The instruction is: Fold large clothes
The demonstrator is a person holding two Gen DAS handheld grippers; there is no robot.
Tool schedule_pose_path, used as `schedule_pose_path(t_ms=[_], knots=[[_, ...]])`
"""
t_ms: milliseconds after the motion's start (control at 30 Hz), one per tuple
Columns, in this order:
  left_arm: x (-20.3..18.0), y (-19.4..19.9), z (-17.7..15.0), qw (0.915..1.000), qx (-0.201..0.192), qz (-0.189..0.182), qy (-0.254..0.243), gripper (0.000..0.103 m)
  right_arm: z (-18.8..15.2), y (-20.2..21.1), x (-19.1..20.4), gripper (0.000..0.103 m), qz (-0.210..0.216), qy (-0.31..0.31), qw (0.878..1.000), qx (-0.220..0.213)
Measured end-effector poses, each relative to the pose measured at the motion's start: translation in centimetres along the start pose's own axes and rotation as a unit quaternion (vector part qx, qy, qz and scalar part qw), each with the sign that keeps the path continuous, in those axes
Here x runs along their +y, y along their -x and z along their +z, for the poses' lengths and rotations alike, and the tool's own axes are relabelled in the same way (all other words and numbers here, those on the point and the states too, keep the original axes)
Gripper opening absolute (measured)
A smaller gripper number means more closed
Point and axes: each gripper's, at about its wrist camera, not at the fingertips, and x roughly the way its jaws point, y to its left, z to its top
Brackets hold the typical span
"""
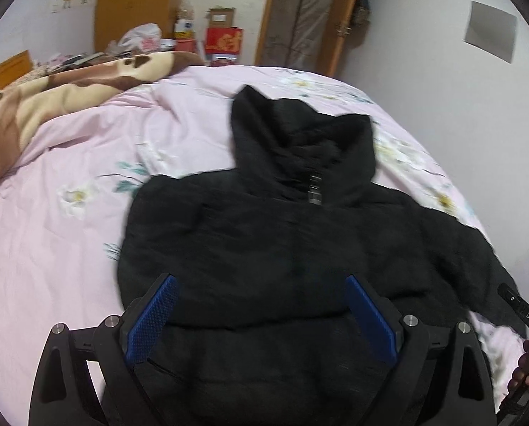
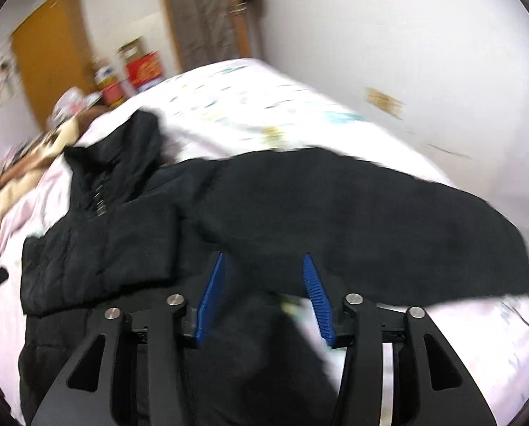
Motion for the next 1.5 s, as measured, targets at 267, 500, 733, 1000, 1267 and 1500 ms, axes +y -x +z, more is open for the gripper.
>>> schedule_pose_path(t_ms=[267, 500, 733, 1000, 1267, 1500], knots=[[-8.3, -0.3, -1.3, 0.9976, 0.009, -0.058, -0.035, 0.096, -2.0, 3.8, -13.2, 0.057, -0.128, -0.085, 0.988, 0.003], [-12.9, -1.8, -3.0, 0.9939, 0.038, -0.090, -0.050, 0.096, -3.1, 4.3, -21.3, 0.072, -0.168, -0.158, 0.973, 0.006], [-15.1, -2.8, -4.2, 0.9915, 0.052, -0.097, -0.070, 0.096, -3.1, 3.0, -26.4, 0.074, -0.144, -0.234, 0.961, 0.004], [-14.7, -3.8, -4.3, 0.9918, 0.069, -0.089, -0.061, 0.096, -3.0, 0.3, -27.3, 0.074, -0.107, -0.265, 0.958, 0.037], [-13.9, -4.3, -4.7, 0.9920, 0.076, -0.082, -0.059, 0.096, -2.2, -0.3, -26.2, 0.049, -0.117, -0.252, 0.960, 0.027], [-12.9, -3.9, -4.7, 0.9919, 0.079, -0.085, -0.053, 0.096, -1.2, 1.8, -25.4, 0.015, -0.132, -0.225, 0.965, -0.004]])
